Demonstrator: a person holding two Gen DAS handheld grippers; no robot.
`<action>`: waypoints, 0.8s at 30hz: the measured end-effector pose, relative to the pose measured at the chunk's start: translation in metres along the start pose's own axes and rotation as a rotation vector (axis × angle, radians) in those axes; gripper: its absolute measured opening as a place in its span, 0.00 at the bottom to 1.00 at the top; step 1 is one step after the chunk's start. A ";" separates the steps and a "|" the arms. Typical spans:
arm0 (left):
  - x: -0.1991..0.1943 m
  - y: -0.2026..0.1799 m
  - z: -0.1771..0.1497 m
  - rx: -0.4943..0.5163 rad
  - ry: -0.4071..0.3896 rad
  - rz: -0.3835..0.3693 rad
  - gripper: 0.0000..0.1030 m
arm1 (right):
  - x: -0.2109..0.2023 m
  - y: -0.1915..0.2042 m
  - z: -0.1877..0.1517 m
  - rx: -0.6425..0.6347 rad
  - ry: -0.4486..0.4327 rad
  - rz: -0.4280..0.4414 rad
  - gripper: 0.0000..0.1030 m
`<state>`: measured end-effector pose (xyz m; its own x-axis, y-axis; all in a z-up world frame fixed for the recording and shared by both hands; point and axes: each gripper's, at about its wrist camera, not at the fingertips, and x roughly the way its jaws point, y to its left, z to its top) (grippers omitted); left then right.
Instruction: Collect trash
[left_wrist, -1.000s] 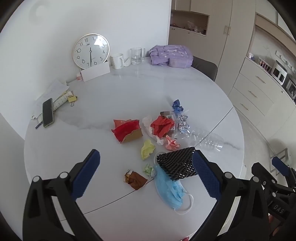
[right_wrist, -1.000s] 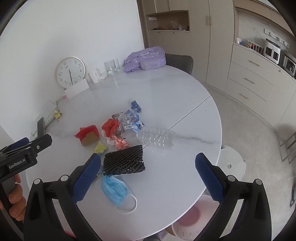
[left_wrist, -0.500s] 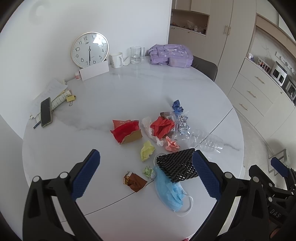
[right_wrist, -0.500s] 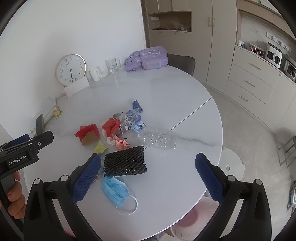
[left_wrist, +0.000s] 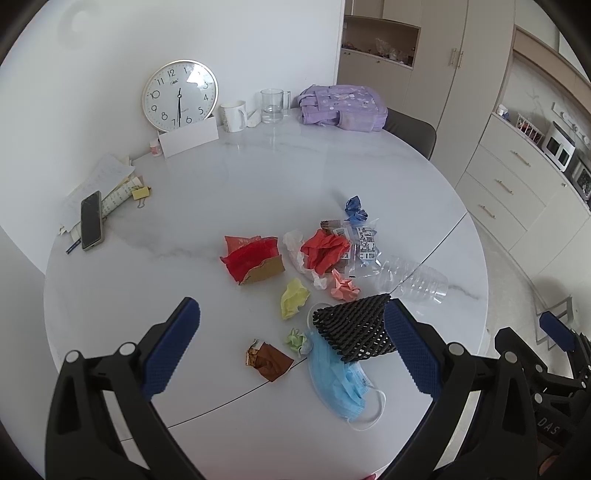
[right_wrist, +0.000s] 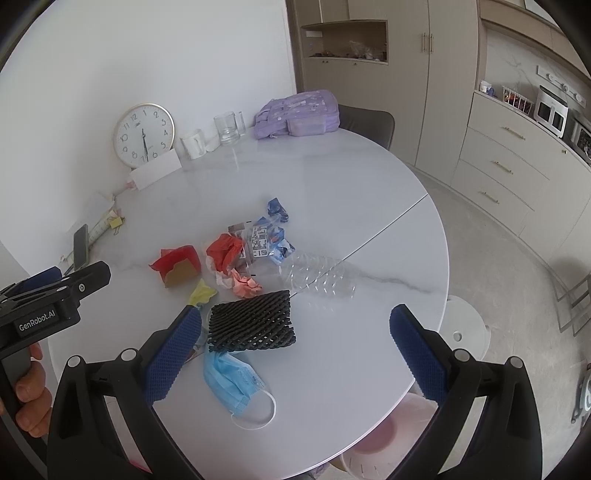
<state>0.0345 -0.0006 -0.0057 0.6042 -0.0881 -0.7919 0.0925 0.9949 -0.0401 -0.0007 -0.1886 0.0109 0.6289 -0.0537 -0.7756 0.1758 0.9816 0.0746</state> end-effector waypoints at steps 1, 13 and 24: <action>0.000 0.000 0.000 -0.001 0.000 0.001 0.93 | 0.000 0.000 0.000 -0.001 0.000 0.000 0.98; 0.002 0.002 0.000 -0.009 -0.003 0.012 0.93 | 0.005 0.000 0.002 -0.004 0.004 0.005 0.98; 0.003 0.004 0.001 -0.016 0.003 0.017 0.93 | 0.008 0.004 0.002 -0.016 0.011 0.008 0.98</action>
<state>0.0380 0.0030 -0.0077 0.6031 -0.0710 -0.7945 0.0697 0.9969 -0.0361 0.0067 -0.1860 0.0063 0.6221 -0.0440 -0.7817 0.1589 0.9847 0.0711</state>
